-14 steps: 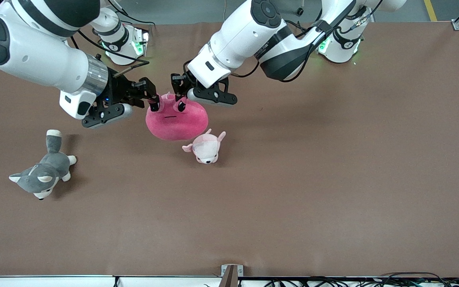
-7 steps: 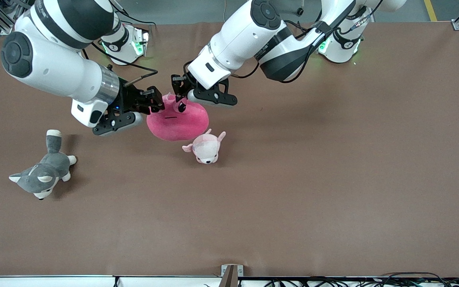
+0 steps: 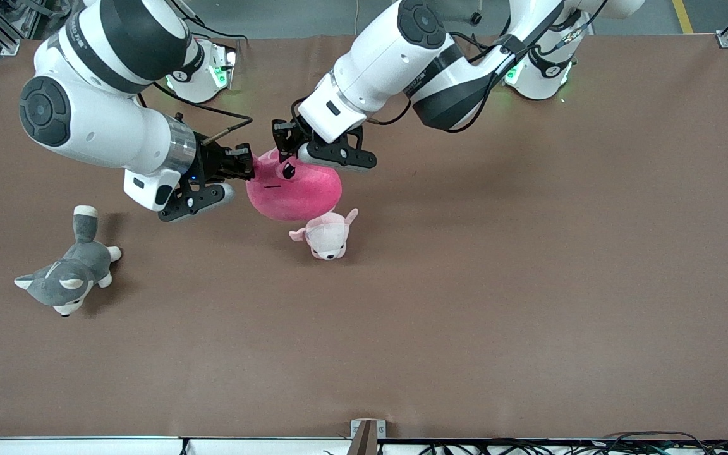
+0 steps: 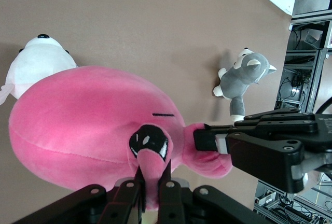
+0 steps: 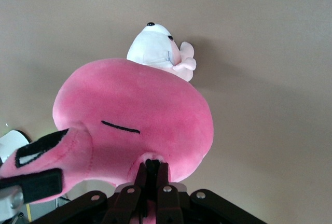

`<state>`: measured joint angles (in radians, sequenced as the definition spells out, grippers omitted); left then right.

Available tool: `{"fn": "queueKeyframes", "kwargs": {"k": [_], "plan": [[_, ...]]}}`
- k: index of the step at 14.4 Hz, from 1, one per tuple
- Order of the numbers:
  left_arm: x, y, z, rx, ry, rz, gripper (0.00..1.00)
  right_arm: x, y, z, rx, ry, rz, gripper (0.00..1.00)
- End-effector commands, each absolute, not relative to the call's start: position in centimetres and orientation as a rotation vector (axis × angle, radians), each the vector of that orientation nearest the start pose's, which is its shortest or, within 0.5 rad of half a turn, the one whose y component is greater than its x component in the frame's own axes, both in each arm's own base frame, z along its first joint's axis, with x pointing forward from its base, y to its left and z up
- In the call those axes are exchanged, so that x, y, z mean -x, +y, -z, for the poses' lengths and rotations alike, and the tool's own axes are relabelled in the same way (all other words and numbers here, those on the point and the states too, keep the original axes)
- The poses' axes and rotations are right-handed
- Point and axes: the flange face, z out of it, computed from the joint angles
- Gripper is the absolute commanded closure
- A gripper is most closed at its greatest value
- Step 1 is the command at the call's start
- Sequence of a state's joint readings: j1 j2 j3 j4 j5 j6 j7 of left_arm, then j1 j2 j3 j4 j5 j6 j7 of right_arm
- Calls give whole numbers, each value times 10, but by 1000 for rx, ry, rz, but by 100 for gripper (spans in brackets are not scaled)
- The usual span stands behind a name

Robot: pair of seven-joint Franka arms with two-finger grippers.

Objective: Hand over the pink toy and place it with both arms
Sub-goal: 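Carry the plush with the right gripper while the left gripper withdraws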

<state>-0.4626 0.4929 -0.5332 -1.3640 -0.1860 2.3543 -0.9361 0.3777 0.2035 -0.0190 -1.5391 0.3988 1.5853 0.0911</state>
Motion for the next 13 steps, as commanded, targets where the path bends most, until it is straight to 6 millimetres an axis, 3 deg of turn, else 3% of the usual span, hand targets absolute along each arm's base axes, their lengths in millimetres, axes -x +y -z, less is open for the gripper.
{"fn": "queueKeyframes", "kwargs": {"k": [1, 2, 4, 6, 9, 13], "plan": [[-472, -564, -539, -2434, 213, -3, 99, -565, 214, -540, 2771, -302, -316, 100], [-473, -562, -541, -2432, 214, -8, 86, -571, 190, -541, 2761, -325, -321, 100], [-475, -559, -545, -2427, 213, -22, 0, -579, 140, -543, 2752, -342, -342, 100], [-476, -555, -554, -2421, 215, -40, 0, -585, 112, -540, 2776, -350, -328, 100], [-492, -535, -571, -2409, 247, -92, 0, -594, 101, -523, 2798, -364, -344, 100], [-526, -457, -634, -2401, 332, -230, 0, -627, 85, -471, 2795, -301, -404, 100]]}}
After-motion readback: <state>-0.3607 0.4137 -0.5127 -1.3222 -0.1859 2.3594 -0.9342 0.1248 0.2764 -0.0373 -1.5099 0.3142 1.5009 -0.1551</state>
